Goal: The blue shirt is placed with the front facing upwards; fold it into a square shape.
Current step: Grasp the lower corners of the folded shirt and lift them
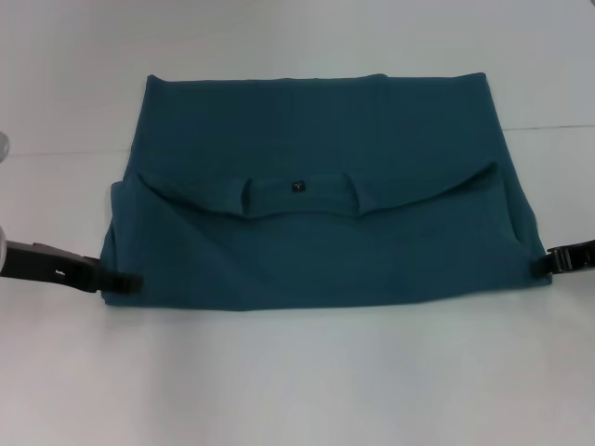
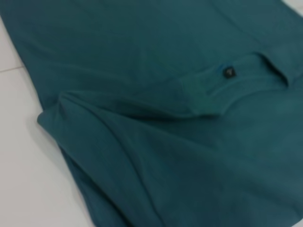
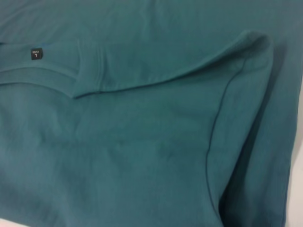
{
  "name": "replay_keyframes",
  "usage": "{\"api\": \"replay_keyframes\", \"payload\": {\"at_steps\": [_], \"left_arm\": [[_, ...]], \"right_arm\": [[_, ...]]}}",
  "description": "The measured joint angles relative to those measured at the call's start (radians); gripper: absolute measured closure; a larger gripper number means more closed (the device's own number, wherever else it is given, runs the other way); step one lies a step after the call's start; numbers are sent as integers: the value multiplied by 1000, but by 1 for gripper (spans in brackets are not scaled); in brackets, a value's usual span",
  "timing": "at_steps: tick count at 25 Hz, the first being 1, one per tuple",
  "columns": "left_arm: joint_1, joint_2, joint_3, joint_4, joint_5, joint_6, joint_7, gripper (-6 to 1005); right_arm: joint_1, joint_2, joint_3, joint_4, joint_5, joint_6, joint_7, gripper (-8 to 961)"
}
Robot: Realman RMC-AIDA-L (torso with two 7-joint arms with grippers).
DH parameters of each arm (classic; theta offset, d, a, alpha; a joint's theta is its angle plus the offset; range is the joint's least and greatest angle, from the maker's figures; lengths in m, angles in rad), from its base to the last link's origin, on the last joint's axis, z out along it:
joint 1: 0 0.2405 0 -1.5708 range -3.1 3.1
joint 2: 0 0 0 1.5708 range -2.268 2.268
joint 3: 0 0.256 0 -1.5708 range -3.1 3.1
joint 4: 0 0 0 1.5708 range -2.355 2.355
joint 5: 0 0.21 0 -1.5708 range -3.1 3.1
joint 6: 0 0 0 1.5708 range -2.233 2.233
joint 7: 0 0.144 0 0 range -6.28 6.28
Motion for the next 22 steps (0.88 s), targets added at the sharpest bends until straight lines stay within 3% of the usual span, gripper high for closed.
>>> {"api": "replay_keyframes", "payload": {"at_steps": [10, 22], "left_arm": [[-4, -15, 58, -58, 40, -119, -9, 171], [-8, -24, 64, -98, 50, -141, -7, 172]], "right_arm": [[2, 0, 0, 1, 0, 2, 0, 920], [0, 0, -2, 0, 0, 1, 0, 920]]}}
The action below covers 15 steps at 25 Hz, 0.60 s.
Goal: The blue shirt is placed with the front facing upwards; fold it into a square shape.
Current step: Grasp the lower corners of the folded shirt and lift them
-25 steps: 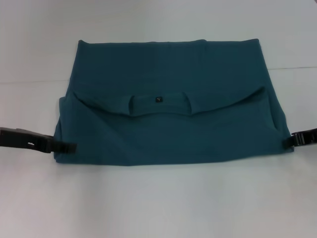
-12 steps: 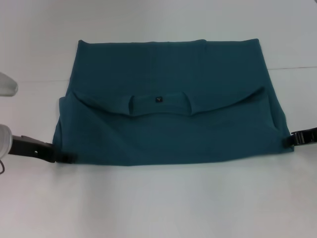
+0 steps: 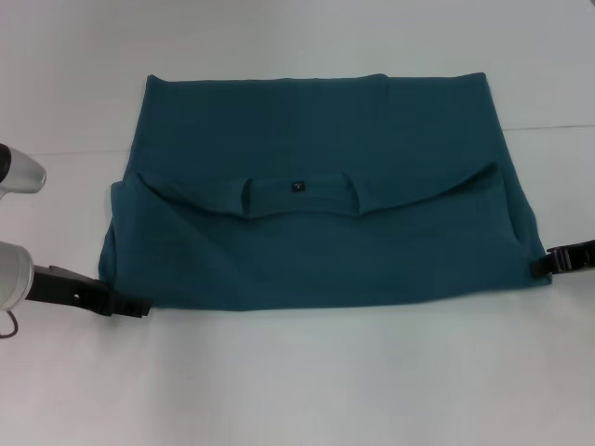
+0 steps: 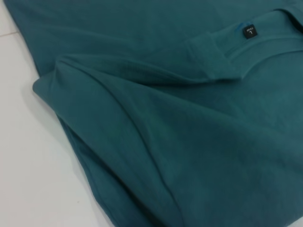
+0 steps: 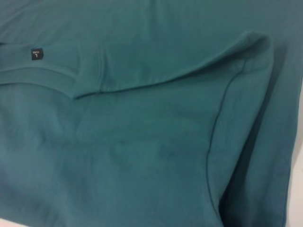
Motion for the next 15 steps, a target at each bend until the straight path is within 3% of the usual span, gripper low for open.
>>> {"api": "replay_keyframes", "payload": {"at_steps": [4, 10, 15], "left_arm": [[0, 0, 0, -10, 0, -3, 2, 173], [4, 0, -12, -14, 0, -23, -6, 332], [7, 1, -12, -14, -1, -26, -11, 545]], "right_arm": [[-3, 0, -1, 1, 0, 3, 0, 920], [-7, 1, -12, 0, 0, 3, 0, 921], [-9, 2, -14, 0, 0, 3, -1, 921]]}}
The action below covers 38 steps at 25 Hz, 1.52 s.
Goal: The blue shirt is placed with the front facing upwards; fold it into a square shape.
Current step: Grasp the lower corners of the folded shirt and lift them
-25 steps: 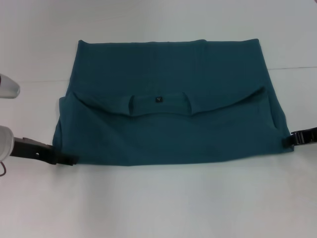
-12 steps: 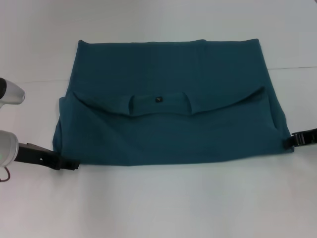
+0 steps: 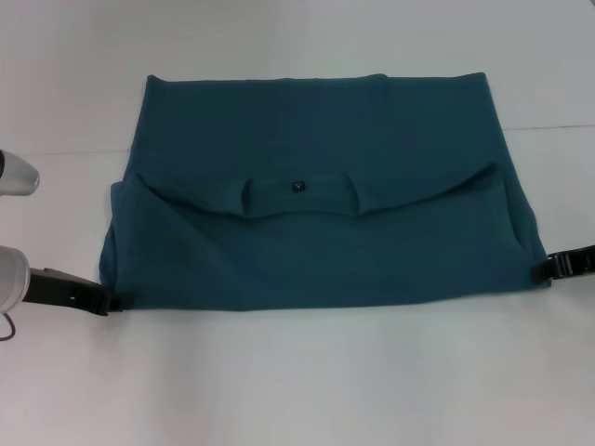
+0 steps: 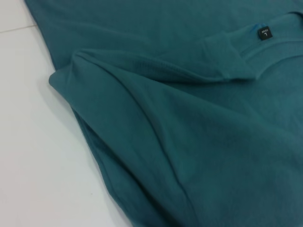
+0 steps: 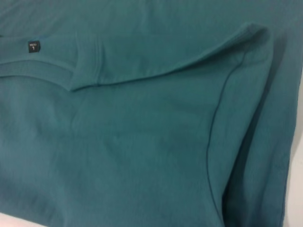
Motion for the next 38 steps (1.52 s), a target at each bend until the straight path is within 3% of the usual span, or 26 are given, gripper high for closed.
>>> {"api": "replay_keyframes", "payload": {"at_steps": [5, 11, 16, 19, 29, 34, 38], "left_arm": [[2, -1, 3, 0, -5, 0, 4, 786], [4, -2, 0, 0, -10, 4, 19, 963], [13, -5, -3, 4, -30, 28, 59, 963], [29, -6, -26, 11, -48, 58, 105, 963], [77, -3, -172, 30, -121, 185, 285, 962], [118, -10, -197, 49, -135, 228, 337, 963], [149, -12, -268, 52, -167, 298, 422, 963]], "right_arm": [[0, 1, 0, -1, 0, -1, -1, 920], [-3, 1, 0, -1, 4, -1, -10, 920], [-21, 6, 8, -14, 8, -8, -52, 920], [-62, 30, 11, -75, 36, -32, -107, 921], [-174, 77, 5, -204, 158, -120, -220, 920], [-242, 78, 10, -208, 254, -157, -294, 920], [-300, 78, 13, -207, 338, -170, -370, 921]]}}
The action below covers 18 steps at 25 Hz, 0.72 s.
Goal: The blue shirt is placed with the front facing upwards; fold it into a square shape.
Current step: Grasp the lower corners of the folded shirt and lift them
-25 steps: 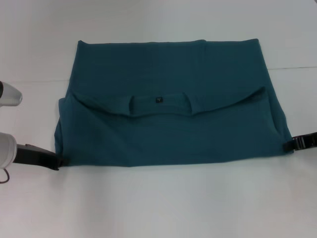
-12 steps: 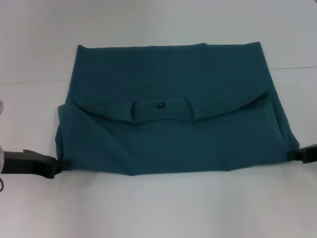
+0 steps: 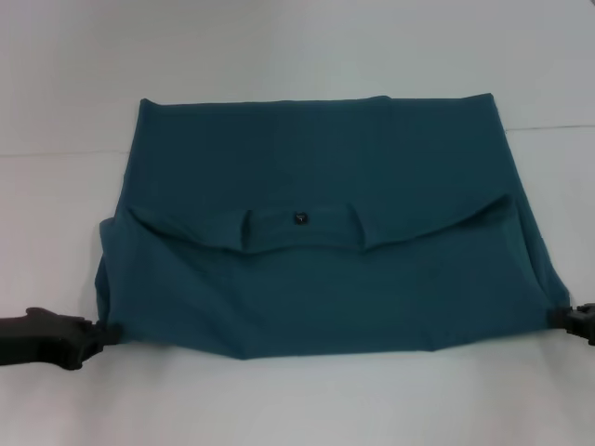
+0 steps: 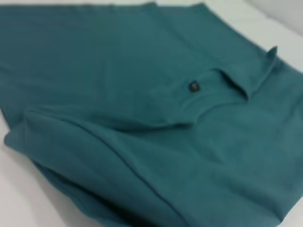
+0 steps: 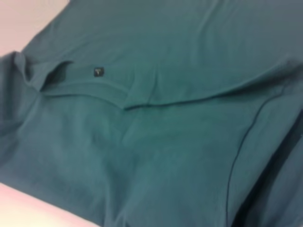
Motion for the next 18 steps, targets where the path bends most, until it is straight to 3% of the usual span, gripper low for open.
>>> {"api": "replay_keyframes", "payload": {"at_steps": [8, 18], "left_arm": [[62, -7, -125, -13, -52, 139, 172, 962], [153, -42, -154, -33, -106, 220, 323, 963]], "right_arm": [[-110, 3, 11, 60, 192, -69, -219, 920], [-161, 1, 136, 150, 204, -200, -407, 920]]}}
